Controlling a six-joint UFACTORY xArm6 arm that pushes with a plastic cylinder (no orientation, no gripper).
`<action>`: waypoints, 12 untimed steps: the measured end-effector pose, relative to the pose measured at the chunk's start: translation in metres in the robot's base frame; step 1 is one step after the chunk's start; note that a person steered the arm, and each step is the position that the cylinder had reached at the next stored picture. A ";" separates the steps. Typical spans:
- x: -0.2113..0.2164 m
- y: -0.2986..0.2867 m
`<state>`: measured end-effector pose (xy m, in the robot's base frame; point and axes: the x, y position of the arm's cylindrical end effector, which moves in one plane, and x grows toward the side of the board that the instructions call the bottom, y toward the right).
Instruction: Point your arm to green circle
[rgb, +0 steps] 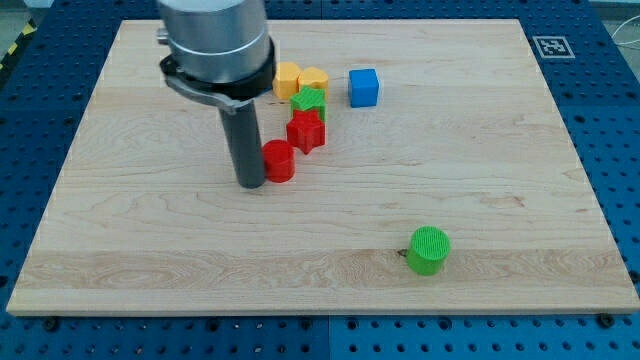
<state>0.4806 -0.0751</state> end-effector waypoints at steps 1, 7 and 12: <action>-0.003 0.016; 0.138 0.146; 0.086 0.221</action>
<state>0.5670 0.1462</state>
